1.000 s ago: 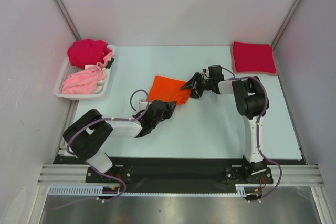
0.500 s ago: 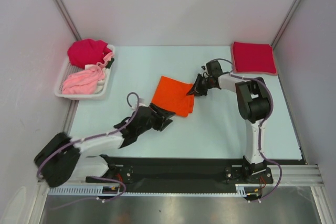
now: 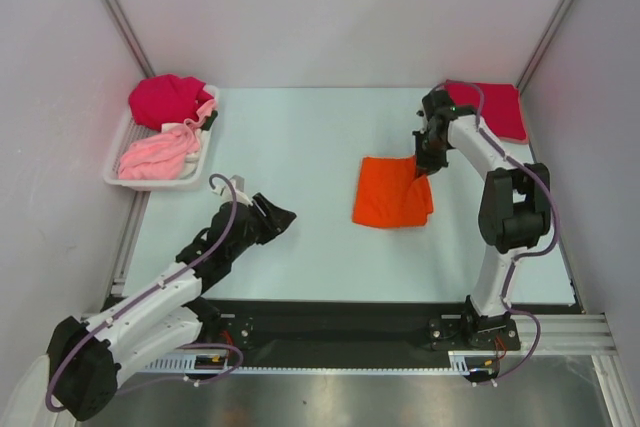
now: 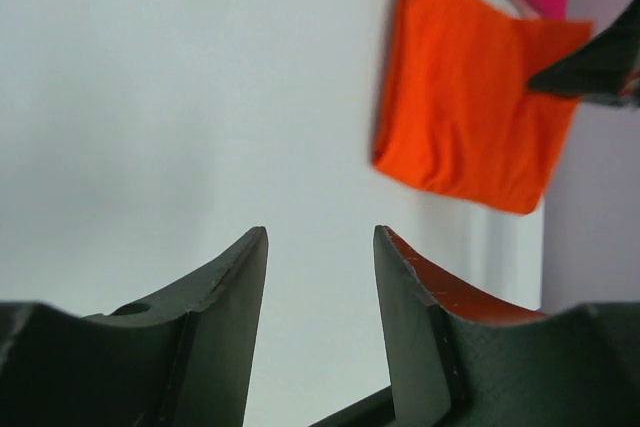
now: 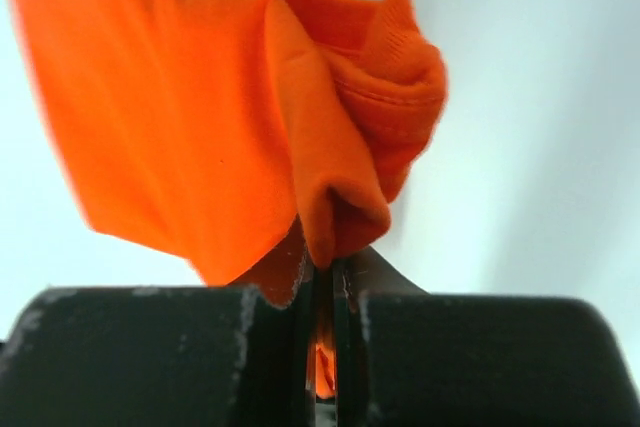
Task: Fold and stack the t-shirts
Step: Neatly place the folded tshirt to the corner
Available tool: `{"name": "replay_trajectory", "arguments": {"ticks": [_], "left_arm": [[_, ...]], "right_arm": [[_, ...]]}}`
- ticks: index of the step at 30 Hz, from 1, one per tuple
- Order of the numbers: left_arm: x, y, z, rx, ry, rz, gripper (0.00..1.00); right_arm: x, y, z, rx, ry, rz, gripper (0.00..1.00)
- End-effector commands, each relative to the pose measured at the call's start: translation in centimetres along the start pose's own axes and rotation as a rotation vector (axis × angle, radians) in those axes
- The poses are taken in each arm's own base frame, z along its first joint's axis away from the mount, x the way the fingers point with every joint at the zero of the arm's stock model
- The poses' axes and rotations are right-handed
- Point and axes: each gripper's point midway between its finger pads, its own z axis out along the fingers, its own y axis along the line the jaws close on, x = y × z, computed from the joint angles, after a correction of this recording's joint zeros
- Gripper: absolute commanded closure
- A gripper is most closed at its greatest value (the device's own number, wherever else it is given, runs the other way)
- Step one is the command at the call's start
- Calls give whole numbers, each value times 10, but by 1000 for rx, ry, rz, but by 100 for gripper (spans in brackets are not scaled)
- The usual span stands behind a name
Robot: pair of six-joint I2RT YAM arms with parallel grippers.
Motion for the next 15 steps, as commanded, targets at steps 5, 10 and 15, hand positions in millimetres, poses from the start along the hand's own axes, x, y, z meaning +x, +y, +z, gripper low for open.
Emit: {"name": "replay_trajectory", "arguments": {"ticks": [5,10,15], "left_arm": [[0,1,5,7,28,166,48],[-9,3,8,-6,15,187,48],[-11,7,17,-29,41,199,48]], "right_arm": [[-81,-67,-97,222,-215,-60,100],[-119,-81,-121,277,-278,-121,100],[-148,-93,-136,293,-321,-164,100]]}}
